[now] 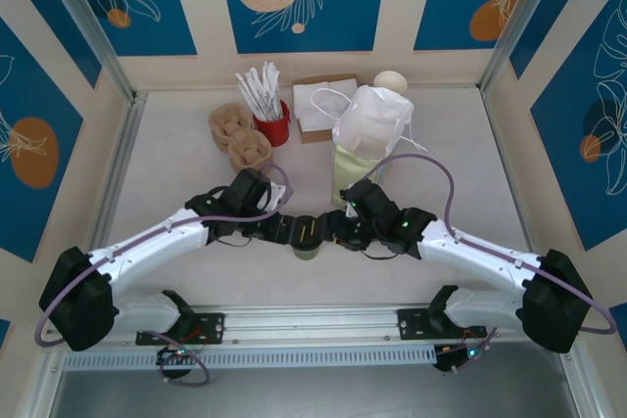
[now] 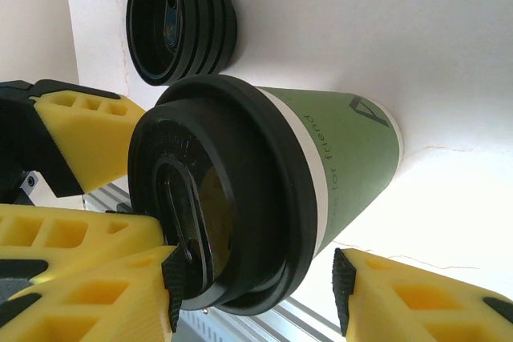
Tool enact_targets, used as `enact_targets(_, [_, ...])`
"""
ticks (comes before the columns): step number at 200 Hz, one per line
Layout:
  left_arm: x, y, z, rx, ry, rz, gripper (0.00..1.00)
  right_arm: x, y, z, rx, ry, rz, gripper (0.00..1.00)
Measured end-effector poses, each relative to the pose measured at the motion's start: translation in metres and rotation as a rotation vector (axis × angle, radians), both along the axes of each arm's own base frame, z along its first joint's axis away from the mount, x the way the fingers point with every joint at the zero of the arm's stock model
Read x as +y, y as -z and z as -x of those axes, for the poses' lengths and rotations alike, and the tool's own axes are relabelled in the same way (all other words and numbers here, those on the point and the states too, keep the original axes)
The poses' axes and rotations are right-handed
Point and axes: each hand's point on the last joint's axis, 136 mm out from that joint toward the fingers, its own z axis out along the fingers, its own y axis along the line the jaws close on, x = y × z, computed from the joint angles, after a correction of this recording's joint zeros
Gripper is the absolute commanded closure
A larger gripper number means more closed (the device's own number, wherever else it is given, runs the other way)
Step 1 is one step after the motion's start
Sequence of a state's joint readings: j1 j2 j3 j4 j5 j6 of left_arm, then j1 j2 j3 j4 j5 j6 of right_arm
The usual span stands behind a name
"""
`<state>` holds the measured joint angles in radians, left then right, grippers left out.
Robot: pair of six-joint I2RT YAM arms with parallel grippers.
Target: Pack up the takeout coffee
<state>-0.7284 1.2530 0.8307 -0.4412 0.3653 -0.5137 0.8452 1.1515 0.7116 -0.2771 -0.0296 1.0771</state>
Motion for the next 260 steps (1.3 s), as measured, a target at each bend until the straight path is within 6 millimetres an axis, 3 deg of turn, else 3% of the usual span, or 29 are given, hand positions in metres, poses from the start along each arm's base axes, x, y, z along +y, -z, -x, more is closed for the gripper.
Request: enact_targets(260, [-0.003, 0.006, 0.005, -0.015, 0.001, 0.075, 0.43, 0.000, 0.010, 0.002, -0.001, -0.001, 0.051, 0.49])
